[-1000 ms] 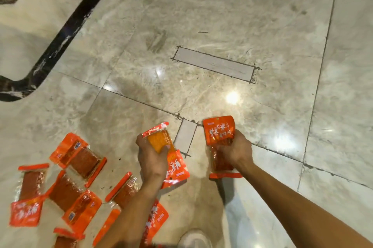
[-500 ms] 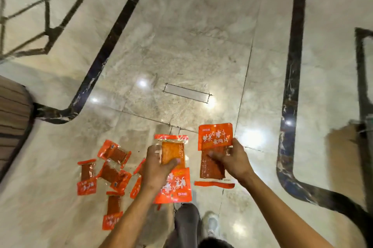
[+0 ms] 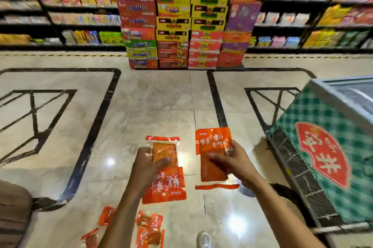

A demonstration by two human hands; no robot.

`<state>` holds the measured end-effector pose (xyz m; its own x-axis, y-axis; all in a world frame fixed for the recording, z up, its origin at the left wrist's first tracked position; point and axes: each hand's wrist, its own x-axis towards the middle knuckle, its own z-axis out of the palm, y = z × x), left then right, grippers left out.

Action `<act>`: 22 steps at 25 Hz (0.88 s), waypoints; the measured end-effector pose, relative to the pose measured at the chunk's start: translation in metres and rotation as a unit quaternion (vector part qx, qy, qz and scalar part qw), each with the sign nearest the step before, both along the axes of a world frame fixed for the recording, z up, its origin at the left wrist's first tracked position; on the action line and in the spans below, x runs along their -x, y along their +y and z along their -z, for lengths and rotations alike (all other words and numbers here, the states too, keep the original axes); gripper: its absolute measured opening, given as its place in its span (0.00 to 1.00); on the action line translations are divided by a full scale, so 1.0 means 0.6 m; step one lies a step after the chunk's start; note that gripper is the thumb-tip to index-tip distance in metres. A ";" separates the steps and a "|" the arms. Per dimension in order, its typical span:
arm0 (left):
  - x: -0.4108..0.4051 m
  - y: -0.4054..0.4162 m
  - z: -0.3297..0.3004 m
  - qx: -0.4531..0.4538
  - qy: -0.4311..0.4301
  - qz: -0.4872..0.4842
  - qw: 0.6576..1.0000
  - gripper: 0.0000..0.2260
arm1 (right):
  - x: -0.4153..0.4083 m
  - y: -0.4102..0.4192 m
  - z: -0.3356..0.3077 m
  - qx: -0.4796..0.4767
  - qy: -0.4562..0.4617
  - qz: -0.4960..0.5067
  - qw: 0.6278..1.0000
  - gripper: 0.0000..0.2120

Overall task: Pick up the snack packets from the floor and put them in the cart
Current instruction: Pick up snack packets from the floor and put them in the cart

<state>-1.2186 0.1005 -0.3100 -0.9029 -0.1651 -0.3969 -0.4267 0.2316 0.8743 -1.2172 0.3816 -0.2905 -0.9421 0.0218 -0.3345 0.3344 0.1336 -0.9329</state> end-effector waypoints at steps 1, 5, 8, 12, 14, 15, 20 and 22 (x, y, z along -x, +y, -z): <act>-0.011 0.004 -0.027 0.000 0.016 0.026 1.000 0.31 | -0.040 0.009 -0.025 -0.001 0.008 0.019 1.000 0.33; -0.079 0.061 -0.110 0.001 0.061 0.132 0.989 0.35 | -0.198 0.050 -0.080 -0.004 0.034 0.097 0.995 0.30; -0.161 0.138 -0.158 0.007 0.076 0.217 0.973 0.33 | -0.333 0.094 -0.111 -0.006 0.049 0.173 0.984 0.32; -0.277 0.247 -0.191 -0.007 0.092 0.296 0.951 0.32 | -0.507 0.163 -0.145 -0.038 0.086 0.273 0.957 0.28; -0.345 0.301 -0.198 -0.024 0.092 0.331 0.939 0.32 | -0.615 0.203 -0.154 -0.050 0.095 0.316 0.943 0.25; -0.379 0.328 -0.199 -0.024 0.086 0.347 0.934 0.32 | -0.676 0.221 -0.157 -0.052 0.097 0.334 0.936 0.24; -0.631 0.493 -0.197 -0.043 0.086 0.453 0.886 0.30 | -1.025 0.311 -0.156 -0.077 0.105 0.474 0.871 0.21; -0.721 0.541 -0.187 -0.063 0.082 0.475 0.874 0.28 | -1.126 0.329 -0.154 -0.069 0.095 0.493 0.862 0.22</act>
<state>-0.7861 0.4252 -0.1975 -0.6543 0.7265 -0.2100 0.0394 0.3101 0.9499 -0.5415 0.5788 -0.1978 -0.4796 0.8710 -0.1070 0.1921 -0.0147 -0.9813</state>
